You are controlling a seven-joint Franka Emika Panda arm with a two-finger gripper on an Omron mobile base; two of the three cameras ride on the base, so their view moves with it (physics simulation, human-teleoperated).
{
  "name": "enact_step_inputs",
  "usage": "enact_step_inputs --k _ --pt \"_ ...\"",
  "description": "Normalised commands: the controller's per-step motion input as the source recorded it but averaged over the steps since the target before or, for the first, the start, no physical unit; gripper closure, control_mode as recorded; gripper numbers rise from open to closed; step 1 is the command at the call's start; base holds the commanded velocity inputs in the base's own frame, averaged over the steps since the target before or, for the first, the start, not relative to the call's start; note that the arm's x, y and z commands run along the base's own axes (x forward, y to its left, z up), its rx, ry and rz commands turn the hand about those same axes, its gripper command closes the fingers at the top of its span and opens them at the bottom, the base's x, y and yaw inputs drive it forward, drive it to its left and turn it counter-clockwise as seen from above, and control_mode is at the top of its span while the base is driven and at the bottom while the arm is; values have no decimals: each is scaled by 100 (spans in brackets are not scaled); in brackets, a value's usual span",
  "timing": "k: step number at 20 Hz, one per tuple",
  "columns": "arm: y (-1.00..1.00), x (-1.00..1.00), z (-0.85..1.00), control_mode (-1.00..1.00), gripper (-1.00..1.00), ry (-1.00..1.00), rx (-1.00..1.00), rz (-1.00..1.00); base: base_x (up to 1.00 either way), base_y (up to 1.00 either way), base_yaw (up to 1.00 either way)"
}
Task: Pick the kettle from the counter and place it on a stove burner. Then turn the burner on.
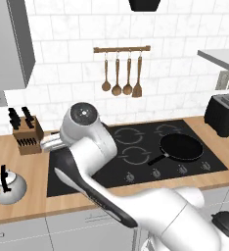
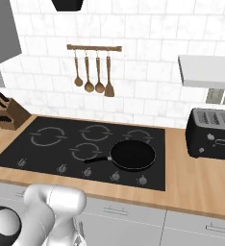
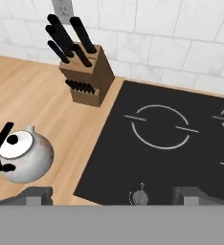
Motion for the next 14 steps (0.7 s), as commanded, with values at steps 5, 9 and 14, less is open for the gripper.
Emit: enact_step_inputs --k 5,9,14 --pt "100 -2 -19 -100 -100 8 -15 22 0 0 0" --pt "89 0 -12 -100 -100 9 -14 18 0 0 0" --pt "89 -2 -16 -100 -100 3 -2 19 0 0 0"
